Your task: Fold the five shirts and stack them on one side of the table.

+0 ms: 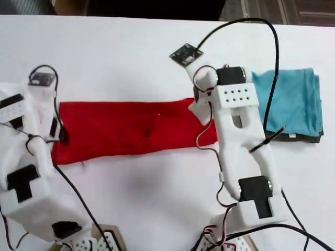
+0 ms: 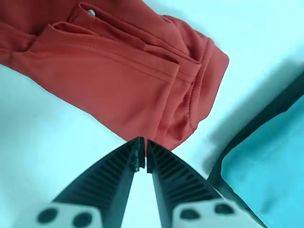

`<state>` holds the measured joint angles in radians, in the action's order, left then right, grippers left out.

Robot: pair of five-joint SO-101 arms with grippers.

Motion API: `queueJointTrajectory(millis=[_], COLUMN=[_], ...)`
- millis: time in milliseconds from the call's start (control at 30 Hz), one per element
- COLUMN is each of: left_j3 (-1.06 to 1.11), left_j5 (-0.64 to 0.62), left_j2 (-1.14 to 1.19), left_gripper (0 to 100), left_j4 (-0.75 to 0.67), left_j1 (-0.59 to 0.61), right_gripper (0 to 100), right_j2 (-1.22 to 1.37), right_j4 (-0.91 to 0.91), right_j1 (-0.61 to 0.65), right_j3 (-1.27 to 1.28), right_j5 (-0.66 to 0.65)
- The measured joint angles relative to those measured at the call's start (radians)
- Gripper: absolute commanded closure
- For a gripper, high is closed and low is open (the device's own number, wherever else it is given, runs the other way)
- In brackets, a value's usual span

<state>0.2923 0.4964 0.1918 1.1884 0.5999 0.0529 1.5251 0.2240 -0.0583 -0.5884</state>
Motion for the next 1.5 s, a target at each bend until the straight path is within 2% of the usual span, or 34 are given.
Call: queueJointTrajectory(millis=[300,367,467,567,733,933,1233,1367,1500], left_j3=[-0.018,-0.029,-0.058,-0.098,-0.163,-0.279,-0.365,-0.387,-0.387], left_j5=[0.011,0.014,0.017,0.017,0.052,0.054,0.054,0.054,0.054], left_j2=[0.14,0.149,0.161,0.164,0.17,0.17,-0.052,-0.201,-0.275], left_gripper=[76,82,99,97,97,97,97,97,97], left_j4=[-0.061,-0.061,-0.035,0.0,0.038,0.204,0.483,0.539,0.54], left_j1=[0.006,0.006,-0.002,-0.006,-0.005,-0.054,-0.313,-0.479,-0.635], right_gripper=[97.8,97.8,97.8,97.8,97.8,97.8,97.8,97.8,97.8], right_j2=[0.0,0.0,0.0,-0.002,-0.103,-0.296,-0.715,-0.827,-0.901], right_j4=[0.0,0.0,0.002,0.009,0.012,-0.149,-0.594,-0.638,-0.643], right_j1=[0.018,0.02,0.02,0.005,-0.114,-0.219,-0.249,-0.305,-0.445], right_j3=[0.0,0.0,0.0,0.0,0.037,0.377,1.117,1.323,1.415], right_j5=[0.0,0.0,0.0,0.0,0.0,0.0,-0.002,-0.002,-0.002])
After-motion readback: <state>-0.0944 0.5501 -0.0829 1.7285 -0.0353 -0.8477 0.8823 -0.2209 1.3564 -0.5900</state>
